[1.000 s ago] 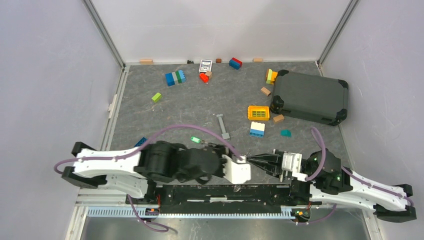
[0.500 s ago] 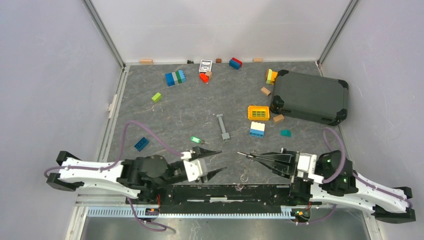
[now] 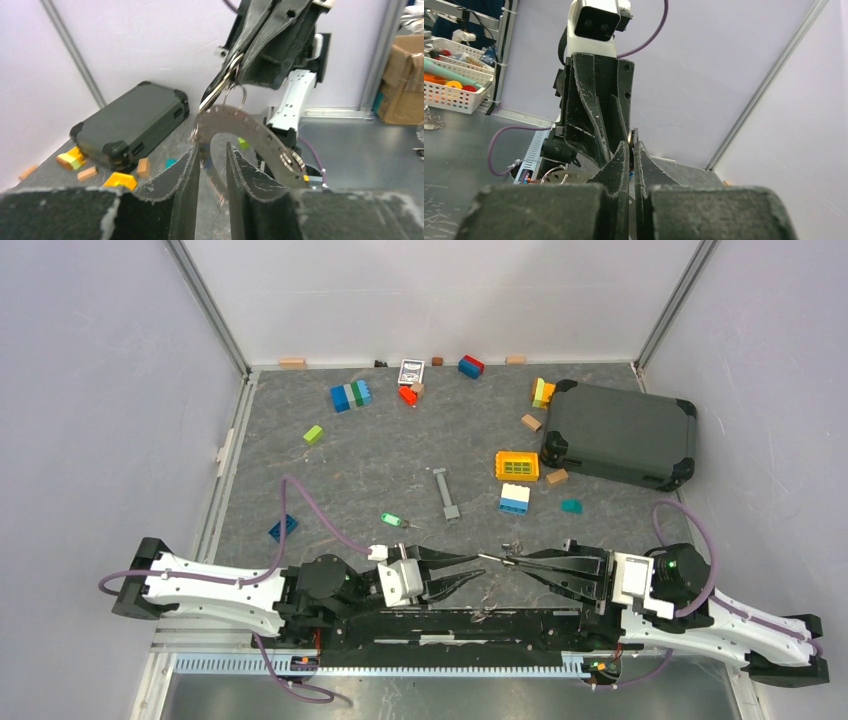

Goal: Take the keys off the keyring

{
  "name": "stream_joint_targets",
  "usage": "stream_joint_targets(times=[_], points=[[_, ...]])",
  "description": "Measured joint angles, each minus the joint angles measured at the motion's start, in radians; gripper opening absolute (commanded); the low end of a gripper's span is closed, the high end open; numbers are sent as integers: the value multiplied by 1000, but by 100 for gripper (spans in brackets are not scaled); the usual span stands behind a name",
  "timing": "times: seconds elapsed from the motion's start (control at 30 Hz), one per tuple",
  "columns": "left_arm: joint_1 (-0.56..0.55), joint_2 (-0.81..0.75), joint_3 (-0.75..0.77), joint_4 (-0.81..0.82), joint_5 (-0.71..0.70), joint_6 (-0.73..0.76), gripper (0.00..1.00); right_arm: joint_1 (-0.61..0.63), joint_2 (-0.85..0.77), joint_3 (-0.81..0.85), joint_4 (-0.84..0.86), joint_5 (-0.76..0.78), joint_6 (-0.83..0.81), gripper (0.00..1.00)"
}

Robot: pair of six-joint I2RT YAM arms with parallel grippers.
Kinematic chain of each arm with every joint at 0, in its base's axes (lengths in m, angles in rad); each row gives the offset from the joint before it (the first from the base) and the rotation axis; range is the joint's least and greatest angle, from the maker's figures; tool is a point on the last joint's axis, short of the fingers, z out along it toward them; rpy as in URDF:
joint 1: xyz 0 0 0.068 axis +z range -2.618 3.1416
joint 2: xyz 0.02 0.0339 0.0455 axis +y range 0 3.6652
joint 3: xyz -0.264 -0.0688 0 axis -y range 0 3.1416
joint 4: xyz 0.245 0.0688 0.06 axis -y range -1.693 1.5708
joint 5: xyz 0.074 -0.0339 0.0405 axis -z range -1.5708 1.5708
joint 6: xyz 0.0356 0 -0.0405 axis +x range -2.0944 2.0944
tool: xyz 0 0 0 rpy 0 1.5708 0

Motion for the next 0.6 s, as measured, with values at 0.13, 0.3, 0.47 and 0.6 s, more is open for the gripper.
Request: stream_joint_targets(times=[0.13, 0.3, 0.47, 0.6], points=[[0, 20, 0, 53, 52, -2, 43, 0, 3, -14, 24, -31, 6, 0], [0, 44, -1, 119, 85, -14, 42, 0, 19, -15, 45, -73, 11, 0], [0, 70, -1, 156, 121, -28, 39, 0, 26, -22, 73, -101, 22, 0], [0, 82, -1, 158, 145, -36, 41, 0, 29, -24, 89, -109, 26, 0]])
